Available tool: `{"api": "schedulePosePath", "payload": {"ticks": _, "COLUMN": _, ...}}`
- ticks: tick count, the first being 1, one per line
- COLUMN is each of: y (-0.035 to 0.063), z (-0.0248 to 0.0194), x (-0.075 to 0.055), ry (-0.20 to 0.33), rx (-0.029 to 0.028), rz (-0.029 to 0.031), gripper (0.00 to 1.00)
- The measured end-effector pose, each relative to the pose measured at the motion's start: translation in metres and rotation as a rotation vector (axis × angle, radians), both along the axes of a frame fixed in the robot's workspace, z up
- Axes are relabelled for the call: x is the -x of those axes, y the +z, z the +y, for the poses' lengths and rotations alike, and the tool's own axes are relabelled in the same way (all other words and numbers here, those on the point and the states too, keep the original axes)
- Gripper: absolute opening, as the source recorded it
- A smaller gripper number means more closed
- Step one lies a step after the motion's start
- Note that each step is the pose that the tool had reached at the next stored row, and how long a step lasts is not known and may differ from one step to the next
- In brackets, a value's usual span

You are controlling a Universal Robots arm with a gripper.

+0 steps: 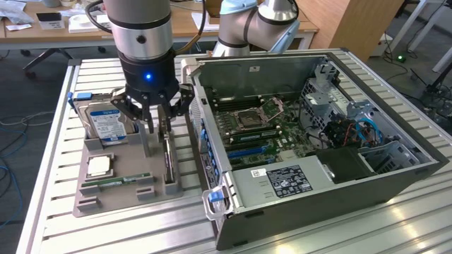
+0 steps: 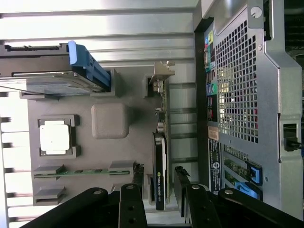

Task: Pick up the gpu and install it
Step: 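Pick up the gpu and move the gpu toward the slot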

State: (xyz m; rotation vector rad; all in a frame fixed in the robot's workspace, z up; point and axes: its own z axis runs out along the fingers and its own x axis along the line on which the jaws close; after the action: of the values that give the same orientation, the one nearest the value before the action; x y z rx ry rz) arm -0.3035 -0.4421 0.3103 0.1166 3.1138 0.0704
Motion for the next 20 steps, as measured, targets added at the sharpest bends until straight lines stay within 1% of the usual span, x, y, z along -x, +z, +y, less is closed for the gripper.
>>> {"api": "schedulePosePath", "payload": {"ticks": 7, "y": -0.0033, "z": 0.0000, "x": 0.0000, "ry": 0.000, "rx": -0.0001, "rz": -0.0001, "gripper": 0.39}}
{"api": "schedulePosePath", "payload": {"ticks": 15, "y": -0.0044, "z": 0.0000, "x": 0.0000, "ry": 0.000, "rx": -0.0002, "rz": -0.0002, "gripper": 0.39}}
{"api": "schedulePosePath", "payload": {"ticks": 20, "y": -0.0089, "z": 0.0000, "x": 0.0000, "ry": 0.000, "rx": -0.0001, "rz": 0.0000, "gripper": 0.39}}
